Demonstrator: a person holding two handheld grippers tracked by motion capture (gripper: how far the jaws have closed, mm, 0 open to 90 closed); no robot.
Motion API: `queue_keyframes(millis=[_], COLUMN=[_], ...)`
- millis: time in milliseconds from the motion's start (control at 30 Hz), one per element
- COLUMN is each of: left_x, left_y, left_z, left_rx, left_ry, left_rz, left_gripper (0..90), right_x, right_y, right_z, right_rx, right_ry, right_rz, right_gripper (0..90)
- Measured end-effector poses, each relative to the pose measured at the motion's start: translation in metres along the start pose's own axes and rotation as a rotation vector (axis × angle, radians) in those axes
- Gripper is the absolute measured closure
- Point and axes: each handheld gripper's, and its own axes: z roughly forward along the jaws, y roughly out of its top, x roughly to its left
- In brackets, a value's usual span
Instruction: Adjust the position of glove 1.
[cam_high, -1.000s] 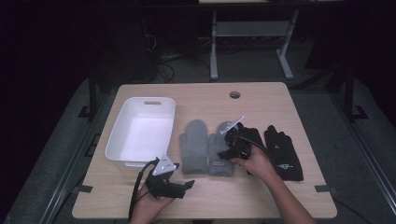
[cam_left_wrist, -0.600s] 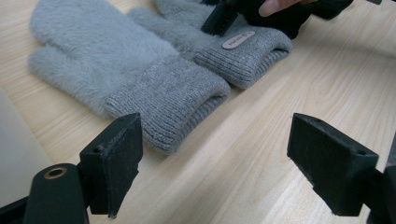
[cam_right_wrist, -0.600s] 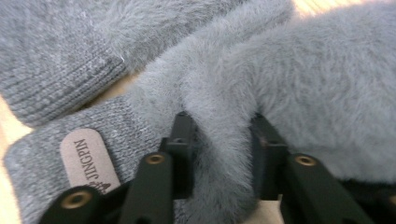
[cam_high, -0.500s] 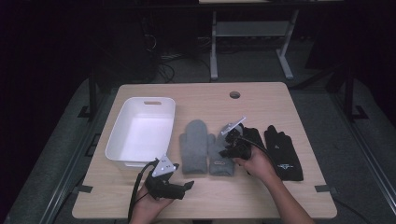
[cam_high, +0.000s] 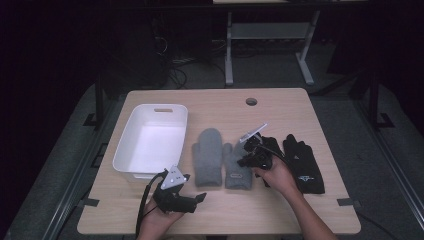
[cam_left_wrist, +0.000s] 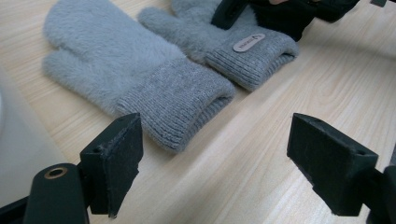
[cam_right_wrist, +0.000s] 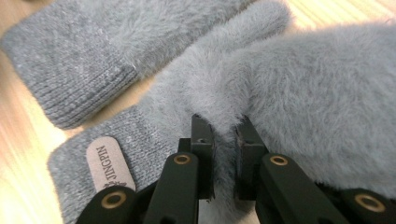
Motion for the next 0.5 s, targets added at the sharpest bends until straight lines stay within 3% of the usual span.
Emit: queue_keyframes(millis=[267, 500], left_x=[0.0, 0.0], left_y=[0.001, 0.001], left_z=[-0.004, -0.005], left_rx=[-0.011, -0.015], left_ry=[0.007, 0.009], left_rz=[0.006, 0.001], left_gripper=[18.1, 18.1], right_x=[0.003, 0.014], right_y=[0.003, 0.018], right_z=[-0.02, -0.038], right_rx=[-0.041, -0.088], right_ry=[-0.003, 0.018], right_rz=[0.01, 0.005], right_gripper=[81.9, 81.7])
